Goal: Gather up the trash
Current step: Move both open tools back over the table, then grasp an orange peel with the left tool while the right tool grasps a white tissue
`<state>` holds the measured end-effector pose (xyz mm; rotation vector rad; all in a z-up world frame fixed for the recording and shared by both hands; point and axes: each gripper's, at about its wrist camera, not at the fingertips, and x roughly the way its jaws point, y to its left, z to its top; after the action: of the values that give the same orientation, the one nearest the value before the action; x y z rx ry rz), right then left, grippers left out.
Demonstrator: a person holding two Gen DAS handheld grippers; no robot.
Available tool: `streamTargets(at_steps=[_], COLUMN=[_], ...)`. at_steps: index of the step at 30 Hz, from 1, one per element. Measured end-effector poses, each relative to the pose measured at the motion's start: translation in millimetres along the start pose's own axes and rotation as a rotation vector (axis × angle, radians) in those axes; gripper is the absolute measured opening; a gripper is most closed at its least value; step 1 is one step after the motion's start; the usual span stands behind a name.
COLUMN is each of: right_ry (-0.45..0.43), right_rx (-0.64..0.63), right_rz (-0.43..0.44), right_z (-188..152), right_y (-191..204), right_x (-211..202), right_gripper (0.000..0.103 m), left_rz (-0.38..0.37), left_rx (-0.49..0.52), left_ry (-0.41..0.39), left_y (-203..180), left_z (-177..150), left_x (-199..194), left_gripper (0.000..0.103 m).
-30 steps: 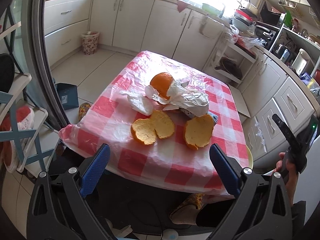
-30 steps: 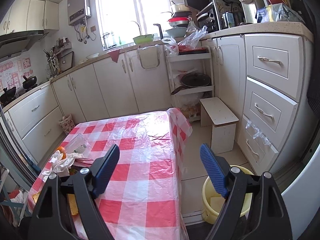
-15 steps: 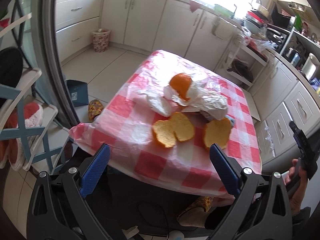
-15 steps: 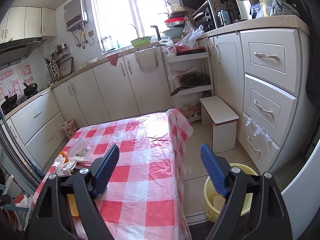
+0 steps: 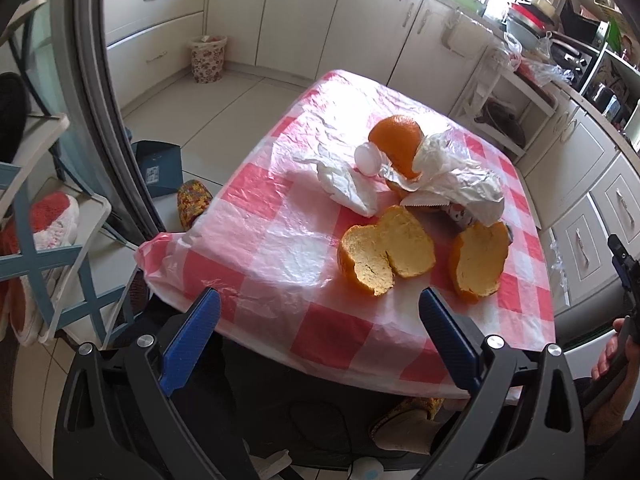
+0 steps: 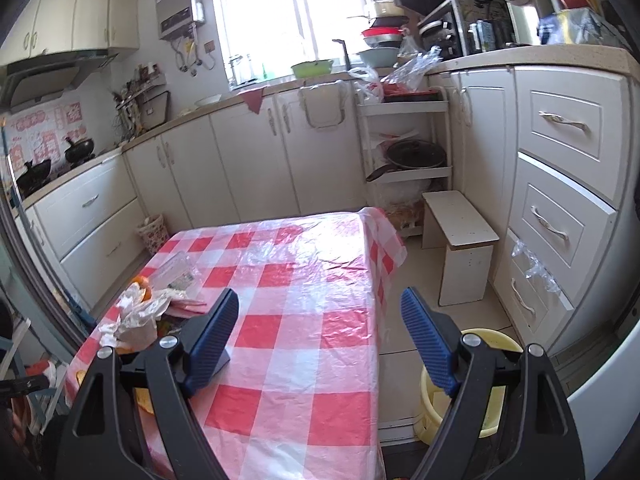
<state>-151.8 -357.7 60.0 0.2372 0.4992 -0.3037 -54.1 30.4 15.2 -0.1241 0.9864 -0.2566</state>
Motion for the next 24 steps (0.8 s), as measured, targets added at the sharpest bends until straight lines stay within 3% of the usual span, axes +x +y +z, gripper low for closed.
streamTargets(at_steps=[11,14,19,21,24], right_ry=[0.125,0.156,0.168,0.182,0.207], right_rx=[-0.217,-0.244,-0.258,-0.209,-0.133], right_rz=[0.134,0.175,0.247,0.308,0.392], right_z=[-24.9,-30.9,-30.7,-23.8,-13.3], right_y=[60.9,75.9,94.2,99.2,107.9], right_x=[20.6,26.8,38.3,50.3,69.3], right_gripper=[0.080,0.080,0.080,0.080,0.080], left_rz=[0.017,0.006,-0.054,-0.072,-0.094], left_rx=[0.053,0.072,0.084,0.078,0.066], left_ry=[0.037,0.031,0.063,0.065,0.057], left_y=[-18.0,-23.5,-26.0,-23.6,-20.4], left_z=[22.4,22.8,21.6,21.1,21.4], left_x=[66.7,73.1,84.5,87.4,86.7], left_gripper=[0.095,0.078,0.021,0.014,0.012])
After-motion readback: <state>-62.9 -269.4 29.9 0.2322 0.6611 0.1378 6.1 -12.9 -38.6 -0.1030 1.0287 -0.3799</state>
